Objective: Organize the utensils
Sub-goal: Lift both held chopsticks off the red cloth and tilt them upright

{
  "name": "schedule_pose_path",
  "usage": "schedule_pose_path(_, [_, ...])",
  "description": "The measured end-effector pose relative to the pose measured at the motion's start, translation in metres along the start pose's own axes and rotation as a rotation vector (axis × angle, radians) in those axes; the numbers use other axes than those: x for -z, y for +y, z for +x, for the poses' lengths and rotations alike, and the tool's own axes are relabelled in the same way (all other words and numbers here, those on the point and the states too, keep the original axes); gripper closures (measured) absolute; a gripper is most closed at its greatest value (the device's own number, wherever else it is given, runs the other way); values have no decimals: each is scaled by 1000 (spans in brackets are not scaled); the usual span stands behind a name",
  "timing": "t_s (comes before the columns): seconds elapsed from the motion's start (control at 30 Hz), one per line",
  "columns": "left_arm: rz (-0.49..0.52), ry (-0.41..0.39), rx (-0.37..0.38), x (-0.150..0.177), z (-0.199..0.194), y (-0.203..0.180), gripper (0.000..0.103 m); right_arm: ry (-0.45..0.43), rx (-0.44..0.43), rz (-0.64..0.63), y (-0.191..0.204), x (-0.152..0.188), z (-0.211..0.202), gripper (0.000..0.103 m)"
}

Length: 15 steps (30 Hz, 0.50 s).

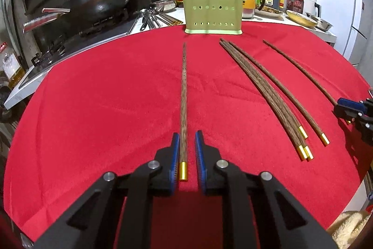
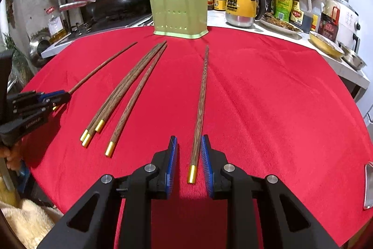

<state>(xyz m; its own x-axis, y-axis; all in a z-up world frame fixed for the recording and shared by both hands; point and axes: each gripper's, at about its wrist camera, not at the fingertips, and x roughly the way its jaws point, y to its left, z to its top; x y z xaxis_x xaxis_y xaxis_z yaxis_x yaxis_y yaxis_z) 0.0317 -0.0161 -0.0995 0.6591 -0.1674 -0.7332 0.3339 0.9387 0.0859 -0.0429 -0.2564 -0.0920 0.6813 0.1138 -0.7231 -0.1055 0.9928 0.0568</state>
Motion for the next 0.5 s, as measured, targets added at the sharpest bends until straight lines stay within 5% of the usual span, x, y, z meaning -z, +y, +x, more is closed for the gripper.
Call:
schedule_pose_path(0.3, [-5,0,8,0,0,1,90,-12,-11,-16,4,13,-11,72])
schedule_pose_path(0.5, [-4,0,7,1,0,1,89,-29,13,46,-6,12,-9,88])
